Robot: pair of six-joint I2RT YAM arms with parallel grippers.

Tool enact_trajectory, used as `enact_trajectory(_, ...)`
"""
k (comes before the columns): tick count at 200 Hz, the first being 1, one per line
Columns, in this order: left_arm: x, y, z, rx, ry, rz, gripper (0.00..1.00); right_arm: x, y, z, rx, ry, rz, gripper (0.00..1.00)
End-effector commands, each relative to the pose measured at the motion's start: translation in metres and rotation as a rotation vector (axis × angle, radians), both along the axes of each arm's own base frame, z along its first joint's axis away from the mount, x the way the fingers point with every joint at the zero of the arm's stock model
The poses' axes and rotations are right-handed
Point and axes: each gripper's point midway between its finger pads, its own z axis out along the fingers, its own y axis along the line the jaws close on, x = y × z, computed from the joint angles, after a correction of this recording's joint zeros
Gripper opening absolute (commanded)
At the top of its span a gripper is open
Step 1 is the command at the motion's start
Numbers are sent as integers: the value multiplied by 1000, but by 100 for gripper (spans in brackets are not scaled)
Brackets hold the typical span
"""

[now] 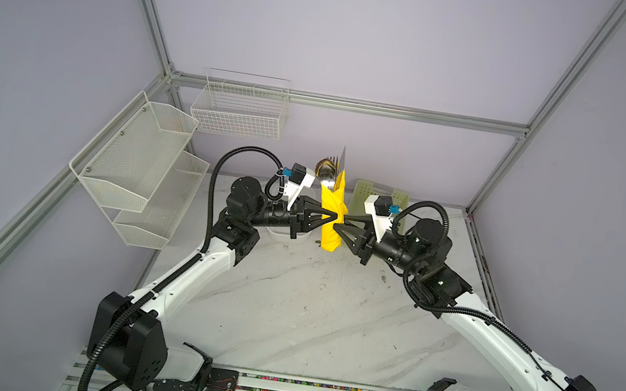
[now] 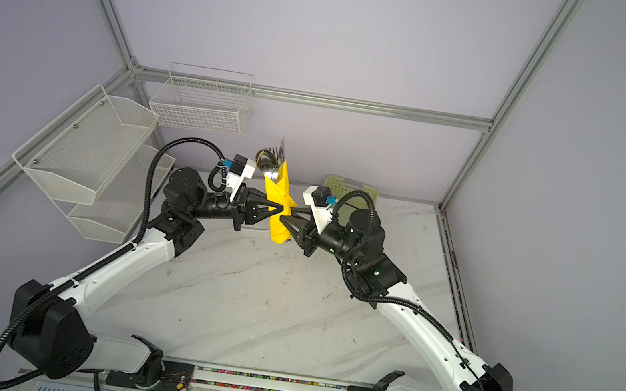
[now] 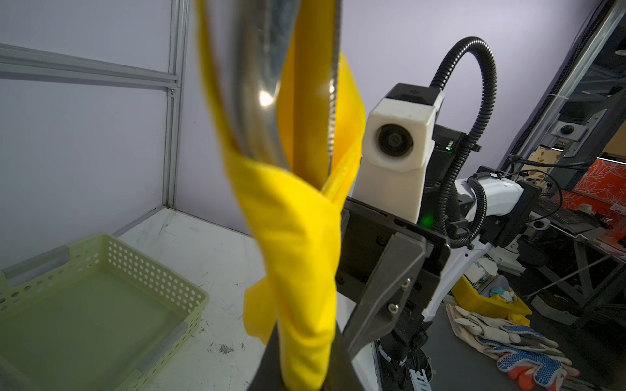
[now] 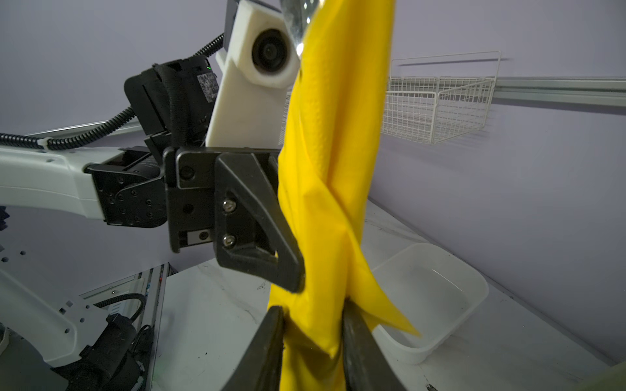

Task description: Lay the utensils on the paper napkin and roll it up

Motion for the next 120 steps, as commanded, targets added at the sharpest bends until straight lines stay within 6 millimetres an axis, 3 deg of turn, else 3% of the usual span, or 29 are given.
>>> enact_trajectory(1,-24,9,72,-88,-222,-12,0,-10,6,13,19,-25,66,33)
enact_trajectory(83,-28,7,68,-79,-206,-51,0,-4,5,21,19,-39,32,39)
enact_trajectory(120,-30,5,67,-77,-202,-65,0,-11,10,20,22,-32,88,38)
